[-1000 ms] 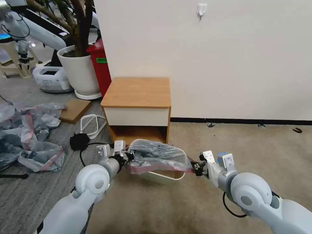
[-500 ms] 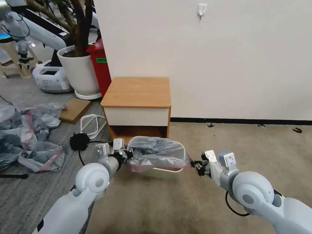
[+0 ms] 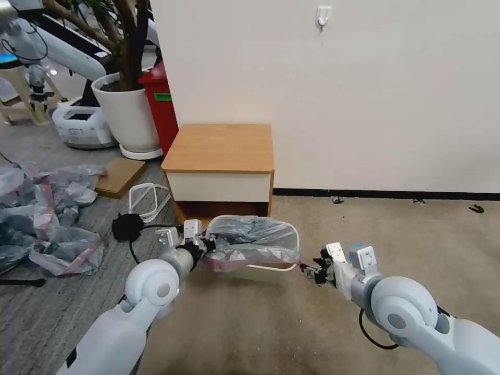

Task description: Pick up the garbage bag from the table and place it over the trash can.

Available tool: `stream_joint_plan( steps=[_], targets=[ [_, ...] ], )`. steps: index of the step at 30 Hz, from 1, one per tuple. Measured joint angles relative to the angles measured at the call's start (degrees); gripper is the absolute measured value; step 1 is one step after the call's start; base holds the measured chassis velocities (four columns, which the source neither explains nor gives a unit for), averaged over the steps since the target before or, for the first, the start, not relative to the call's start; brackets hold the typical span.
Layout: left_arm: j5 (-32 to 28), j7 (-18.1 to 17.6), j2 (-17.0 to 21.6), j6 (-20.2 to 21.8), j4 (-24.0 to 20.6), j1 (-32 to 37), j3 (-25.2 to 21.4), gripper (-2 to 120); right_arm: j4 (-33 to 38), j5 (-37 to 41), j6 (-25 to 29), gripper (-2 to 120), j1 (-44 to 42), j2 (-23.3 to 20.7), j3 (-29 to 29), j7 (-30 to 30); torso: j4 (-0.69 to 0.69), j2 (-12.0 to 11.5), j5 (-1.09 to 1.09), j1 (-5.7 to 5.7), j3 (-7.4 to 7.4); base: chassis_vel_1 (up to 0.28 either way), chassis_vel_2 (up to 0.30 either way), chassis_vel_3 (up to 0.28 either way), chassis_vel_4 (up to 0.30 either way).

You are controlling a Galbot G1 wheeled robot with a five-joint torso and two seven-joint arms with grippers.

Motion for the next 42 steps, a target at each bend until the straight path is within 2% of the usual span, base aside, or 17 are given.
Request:
stream_joint_plan(
  steps=[6, 9, 10, 12, 15, 17, 18, 19, 21, 23, 24, 28, 29, 32, 38, 42],
  targets=[
    [-0.34, -0.41, 0.17, -0.64, 0.47, -0.68, -0.49, 3, 0.17, -1.53, 0.12, 42, -0.28, 0.05, -0.06, -0.03, 0.01, 0.00, 0.00, 0.00, 0.00, 0.000, 0.000, 0.000, 0.000],
    [-0.37, -0.47, -0.05, -1.04, 1.14, -1.30, -0.65, 3, 1.61, -1.41, 0.56, 32, -1.71, -0.33, 2.34, 0.09, 0.01, 0.00, 0.00, 0.00, 0.00, 0.000, 0.000, 0.000, 0.000],
    [-0.37, -0.47, -0.05, -1.04, 1.14, -1.30, -0.65, 3, 1.61, -1.41, 0.56, 32, -1.71, -0.33, 2.34, 0.09, 0.01, 0.00, 0.00, 0.00, 0.00, 0.000, 0.000, 0.000, 0.000],
    [-0.35, -0.48, -0.66, -1.19, 1.70, -1.82, -0.74, 3, 3.95, 2.00, 0.94, 23, -4.01, -0.04, 6.37, 0.83, 0.01, 0.00, 0.00, 0.00, 0.00, 0.000, 0.000, 0.000, 0.000],
    [-0.32, -0.48, -1.02, -1.25, 2.07, -2.14, -0.79, 3, 6.30, 7.85, 0.88, 24, -5.93, 1.09, 10.88, 2.60, 0.00, 0.00, -0.01, 0.00, 0.00, 0.000, 0.000, 0.000, 0.000],
    [-0.23, -0.49, -1.44, -1.33, 2.55, -2.49, -0.79, 3, 8.89, 17.82, 0.69, 30, -6.70, 3.57, 15.72, 7.63, -0.01, 0.00, 0.00, 0.00, 0.00, 0.000, 0.000, 0.000, 0.000],
    [-0.17, -0.49, -1.63, -1.35, 2.74, -2.64, -0.80, 3, 10.42, 24.76, 0.85, 34, -6.34, 5.44, 18.14, 12.09, 0.00, 0.00, -0.01, 0.00, 0.00, 0.000, 0.000, 0.000, 0.000],
    [-0.17, -0.49, -1.63, -1.35, 2.74, -2.64, -0.80, 3, 10.42, 24.76, 0.85, 34, -6.34, 5.44, 18.14, 12.09, 0.00, 0.00, -0.01, 0.00, 0.00, 0.000, 0.000, 0.000, 0.000],
    [-0.02, -0.49, -2.03, -1.41, 3.03, -2.84, -0.73, 3, 13.27, 37.13, 2.56, 43, -4.48, 9.89, 21.76, 20.44, 0.01, 0.00, 0.00, 0.00, 0.00, 0.000, 0.000, 0.000, 0.000],
    [0.09, -0.49, -2.22, -1.43, 3.12, -2.87, -0.65, 3, 15.07, 42.64, 3.45, 51, -4.14, 13.42, 23.12, 23.98, 0.02, 0.00, -0.01, 0.00, 0.00, 0.000, 0.000, 0.000, 0.000],
    [0.09, -0.49, -2.22, -1.43, 3.12, -2.87, -0.65, 3, 15.07, 42.64, 3.45, 51, -4.14, 13.42, 23.12, 23.98, 0.02, 0.00, -0.01, 0.00, 0.00, 0.000, 0.000, 0.000, 0.000],
    [0.26, -0.48, -2.17, -1.44, 3.12, -2.74, -0.30, 3, 15.62, 46.90, 5.06, 66, -4.86, 19.80, 22.51, 26.57, 0.00, 0.00, 0.00, 0.00, 0.00, 0.000, 0.000, 0.000, 0.000],
    [0.26, -0.48, -2.17, -1.44, 3.12, -2.74, -0.30, 3, 15.62, 46.90, 5.06, 66, -4.86, 19.80, 22.51, 26.57, 0.00, 0.00, 0.00, 0.00, 0.00, 0.000, 0.000, 0.000, 0.000],
    [0.94, -0.43, -2.08, -1.62, 3.13, -2.65, 0.36, 3, 14.10, 48.63, 5.70, 71, -4.04, 23.55, 21.52, 27.47, 0.00, 0.00, -0.01, 0.00, 0.00, 0.000, 0.000, 0.000, 0.000],
    [3.62, 0.37, -2.31, -2.98, 2.99, -2.26, 1.50, 3, 12.09, 49.91, 6.08, 73, -2.98, 27.35, 21.19, 29.56, 0.02, 0.00, -0.01, 0.00, 0.00, 0.000, 0.000, 0.000, 0.000],
    [5.68, 1.73, -2.61, -3.43, 2.77, -2.07, 2.53, 3, 11.04, 49.89, 6.08, 70, -3.17, 29.92, 21.12, 31.22, 0.00, 0.00, -0.01, 0.00, 0.00, 0.000, 0.000, 0.000, 0.000]
  ],
)
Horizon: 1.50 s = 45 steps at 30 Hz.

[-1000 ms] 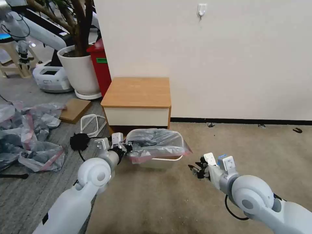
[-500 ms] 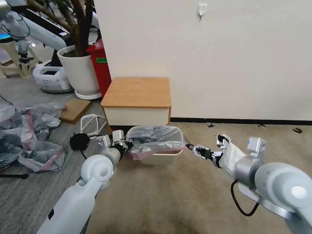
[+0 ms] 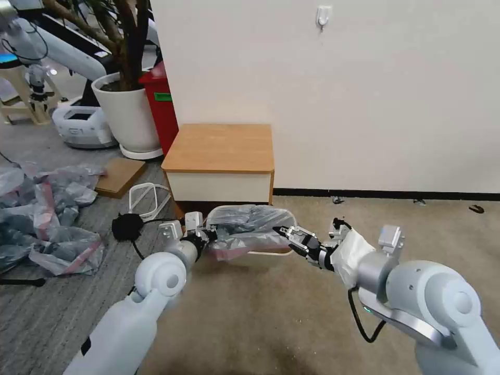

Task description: Pick up the garbage bag from the table and place it over the trash can.

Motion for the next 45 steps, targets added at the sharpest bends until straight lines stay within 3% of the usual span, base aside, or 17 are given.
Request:
stream_joint_plan(
  steps=[45],
  targets=[
    [0.72, 0.25, -1.93, -0.54, -0.97, -1.01, 1.93, 3, -4.18, -7.77, -0.88, 66, 0.32, 2.53, -1.14, 0.46, 0.00, 0.00, 0.01, 0.00, 0.00, 0.000, 0.000, 0.000, 0.000]
  ],
)
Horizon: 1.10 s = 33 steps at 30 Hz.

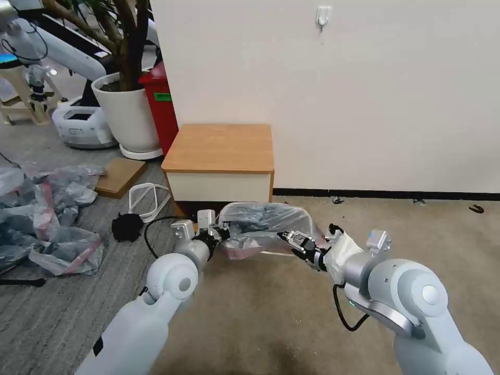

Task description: Pick up the garbage bag from the table and place it over the trash can.

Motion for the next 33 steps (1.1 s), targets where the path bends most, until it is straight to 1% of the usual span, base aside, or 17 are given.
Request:
stream_joint_plan(
  steps=[8, 11, 12, 13, 14, 15, 18, 20, 23, 24, 25, 26, 27, 28, 31, 32, 33],
  targets=[
    [-0.54, -0.06, 0.16, 0.00, -0.51, -0.36, 0.15, 3, -0.31, -1.97, 0.11, 65, -0.09, 0.85, -0.55, -1.56, 0.00, 0.00, 0.00, 0.00, 0.00, 0.000, 0.000, 0.000, 0.000],
    [-0.63, -0.09, 0.01, 0.00, -0.54, -0.37, 0.32, 3, -0.69, -2.99, 0.06, 59, -0.23, 1.20, -0.78, -2.13, 0.00, 0.00, 0.00, 0.00, 0.00, 0.000, 0.000, 0.000, 0.000],
    [-0.63, -0.09, 0.01, 0.00, -0.54, -0.37, 0.32, 3, -0.69, -2.99, 0.06, 59, -0.23, 1.20, -0.78, -2.13, 0.00, 0.00, 0.00, 0.00, 0.00, 0.000, 0.000, 0.000, 0.000],
    [-0.65, -0.10, 0.00, 0.00, -0.55, -0.38, 0.32, 3, -0.80, -3.33, -0.15, 57, -0.37, 1.20, -0.87, -2.13, 0.00, 0.00, 0.00, 0.00, 0.00, 0.000, 0.000, 0.000, 0.000],
    [-0.72, -0.12, 0.00, 0.00, -0.59, -0.41, 0.36, 3, -0.90, -3.83, -0.24, 53, -0.55, 1.18, -1.05, -2.22, 0.00, 0.00, 0.00, 0.00, 0.00, 0.000, 0.000, 0.000, 0.000],
    [-0.72, -0.12, 0.00, 0.00, -0.59, -0.41, 0.36, 3, -0.90, -3.83, -0.24, 53, -0.55, 1.18, -1.05, -2.22, 0.00, 0.00, 0.00, 0.00, 0.00, 0.000, 0.000, 0.000, 0.000],
    [-0.85, -0.14, -0.03, 0.02, -0.62, -0.58, 0.50, 3, -0.98, -4.68, -0.25, 44, -0.75, 1.12, -1.19, -2.83, 0.00, 0.00, 0.00, 0.00, 0.00, 0.000, 0.000, 0.000, 0.000],
    [-0.85, -0.15, -0.07, 0.02, -0.60, -0.65, 0.59, 3, -0.97, -4.86, -0.24, 43, -0.80, 1.06, -1.19, -3.05, 0.00, 0.00, 0.00, 0.00, 0.00, 0.000, 0.000, 0.000, 0.000],
    [-0.85, -0.17, -0.30, 0.02, -0.39, -0.77, 0.82, 3, -0.79, -5.96, -0.33, 34, -1.32, 0.76, -1.26, -4.23, 0.00, 0.00, 0.00, 0.00, 0.00, 0.000, 0.000, 0.000, 0.000],
    [-0.85, -0.17, -0.30, 0.02, -0.39, -0.77, 0.82, 3, -0.79, -5.96, -0.33, 34, -1.32, 0.76, -1.26, -4.23, 0.00, 0.00, 0.00, 0.00, 0.00, 0.000, 0.000, 0.000, 0.000],
    [-0.85, -0.18, -0.36, 0.02, -0.37, -0.78, 0.88, 3, -0.76, -6.40, -0.34, 31, -1.52, 0.70, -1.28, -4.60, 0.00, 0.00, 0.00, 0.00, 0.00, 0.000, 0.000, 0.000, 0.000],
    [-0.85, -0.18, -0.41, 0.02, -0.34, -0.77, 0.93, 3, -0.73, -7.08, -0.34, 24, -1.81, 0.64, -1.31, -5.10, 0.00, 0.00, 0.00, 0.00, 0.00, 0.000, 0.000, 0.000, 0.000],
    [-0.85, -0.19, -0.43, 0.02, -0.32, -0.77, 0.96, 3, -0.70, -7.65, -0.31, 21, -2.02, 0.58, -1.38, -5.54, 0.00, 0.00, 0.00, 0.00, 0.00, 0.000, 0.000, 0.000, 0.000],
    [-0.85, -0.19, -0.43, 0.02, -0.32, -0.77, 0.96, 3, -0.70, -7.65, -0.31, 21, -2.02, 0.58, -1.38, -5.54, 0.00, 0.00, 0.00, 0.00, 0.00, 0.000, 0.000, 0.000, 0.000],
    [-0.84, -0.21, -0.56, 0.02, -0.32, -0.66, 1.00, 3, -0.59, -9.55, 0.25, 7, -2.57, 0.52, -1.82, -6.90, 0.00, 0.00, 0.00, 0.00, 0.00, 0.000, 0.000, 0.000, 0.000],
    [-0.84, -0.21, -0.56, 0.02, -0.32, -0.66, 1.00, 3, -0.59, -9.55, 0.25, 7, -2.57, 0.52, -1.82, -6.90, 0.00, 0.00, 0.00, 0.00, 0.00, 0.000, 0.000, 0.000, 0.000],
    [-0.83, -0.22, -0.57, 0.02, -0.32, -0.62, 1.01, 3, -0.50, -9.85, 0.43, 3, -2.72, 0.52, -1.89, -7.15, 0.00, 0.00, 0.00, 0.00, 0.00, 0.000, 0.000, 0.000, 0.000]
  ],
)
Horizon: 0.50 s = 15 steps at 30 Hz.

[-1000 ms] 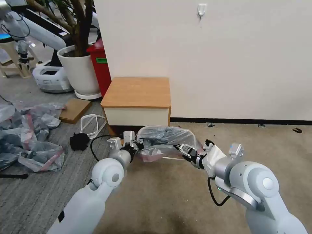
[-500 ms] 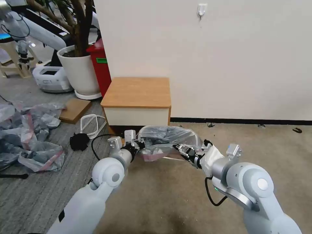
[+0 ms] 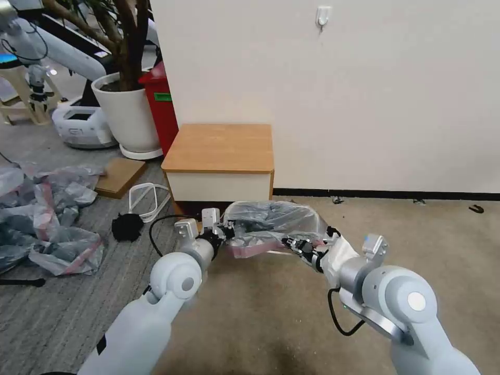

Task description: Pick up the garbage bag from the table and place it over the trash can.

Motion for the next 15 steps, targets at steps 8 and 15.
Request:
stream_joint_plan(
  steps=[8, 15],
  targets=[
    [-0.14, -0.10, -0.02, -0.59, 0.36, 0.02, -0.82, 3, 2.37, -0.27, 0.32, 0, -1.58, -1.01, 0.36, -0.46, 0.00, 0.00, 0.00, 0.00, 0.00, 0.000, 0.000, 0.000, 0.000],
    [-1.97, -1.92, -0.87, -2.11, 0.89, -0.64, -1.49, 3, 3.89, -0.60, 0.37, 0, -3.61, -1.25, 0.89, -0.68, 0.00, 0.00, 0.00, 0.00, 0.00, 0.000, 0.000, 0.000, 0.000]
  ],
)
